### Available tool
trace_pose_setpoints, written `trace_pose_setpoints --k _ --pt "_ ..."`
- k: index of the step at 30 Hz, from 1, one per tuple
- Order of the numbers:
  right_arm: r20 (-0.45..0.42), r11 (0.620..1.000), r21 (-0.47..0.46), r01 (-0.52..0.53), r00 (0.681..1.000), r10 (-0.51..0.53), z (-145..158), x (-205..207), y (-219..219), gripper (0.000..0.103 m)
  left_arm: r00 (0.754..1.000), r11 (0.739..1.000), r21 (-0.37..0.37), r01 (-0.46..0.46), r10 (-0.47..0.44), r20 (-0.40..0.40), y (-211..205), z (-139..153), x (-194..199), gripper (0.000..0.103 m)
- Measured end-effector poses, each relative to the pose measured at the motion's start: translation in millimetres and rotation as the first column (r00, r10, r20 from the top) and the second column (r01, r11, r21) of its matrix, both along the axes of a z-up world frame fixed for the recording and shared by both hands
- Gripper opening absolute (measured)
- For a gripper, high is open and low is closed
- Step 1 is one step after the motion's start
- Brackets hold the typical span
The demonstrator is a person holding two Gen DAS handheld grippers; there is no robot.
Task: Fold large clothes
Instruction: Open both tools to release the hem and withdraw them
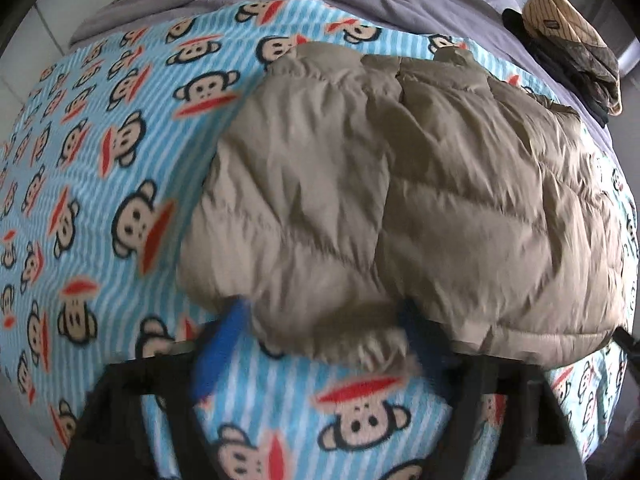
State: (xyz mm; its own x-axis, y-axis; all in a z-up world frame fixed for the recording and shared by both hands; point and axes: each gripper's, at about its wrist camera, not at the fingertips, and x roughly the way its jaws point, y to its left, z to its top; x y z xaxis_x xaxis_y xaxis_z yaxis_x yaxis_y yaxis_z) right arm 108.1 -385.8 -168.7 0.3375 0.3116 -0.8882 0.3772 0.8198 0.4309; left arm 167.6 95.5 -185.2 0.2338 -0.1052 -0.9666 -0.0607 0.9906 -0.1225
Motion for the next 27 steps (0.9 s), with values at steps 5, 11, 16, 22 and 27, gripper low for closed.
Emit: trace_pose_setpoints --k 5,11,16,22,27 --pt "-0.048 1.000 0.010 0.024 0.999 -0.023 -11 -20 1 0.007 1.000 1.000 -0.003 0.009 -0.009 -0.028 -4 0 -14 0.090" --pt "-0.079 0.999 0.024 0.037 0.996 -0.035 -17 -34 2 0.007 0.999 1.000 0.005 0.015 -0.014 -0.040 -9 2 -29 0.103" --pt "-0.092 0.994 0.098 0.046 0.995 -0.037 -26 -43 4 0.070 0.998 0.999 0.003 0.033 -0.033 -0.053 -15 4 -39 0.103" --pt "-0.097 0.981 0.169 0.093 0.992 -0.078 -31 -50 4 0.079 0.997 0.999 -0.038 0.007 -0.010 -0.078 -10 -4 -44 0.103" --pt "-0.073 0.964 0.224 0.146 0.989 -0.133 -39 -66 -10 0.092 0.994 0.991 -0.104 -0.079 0.069 -0.088 6 -13 -45 0.103"
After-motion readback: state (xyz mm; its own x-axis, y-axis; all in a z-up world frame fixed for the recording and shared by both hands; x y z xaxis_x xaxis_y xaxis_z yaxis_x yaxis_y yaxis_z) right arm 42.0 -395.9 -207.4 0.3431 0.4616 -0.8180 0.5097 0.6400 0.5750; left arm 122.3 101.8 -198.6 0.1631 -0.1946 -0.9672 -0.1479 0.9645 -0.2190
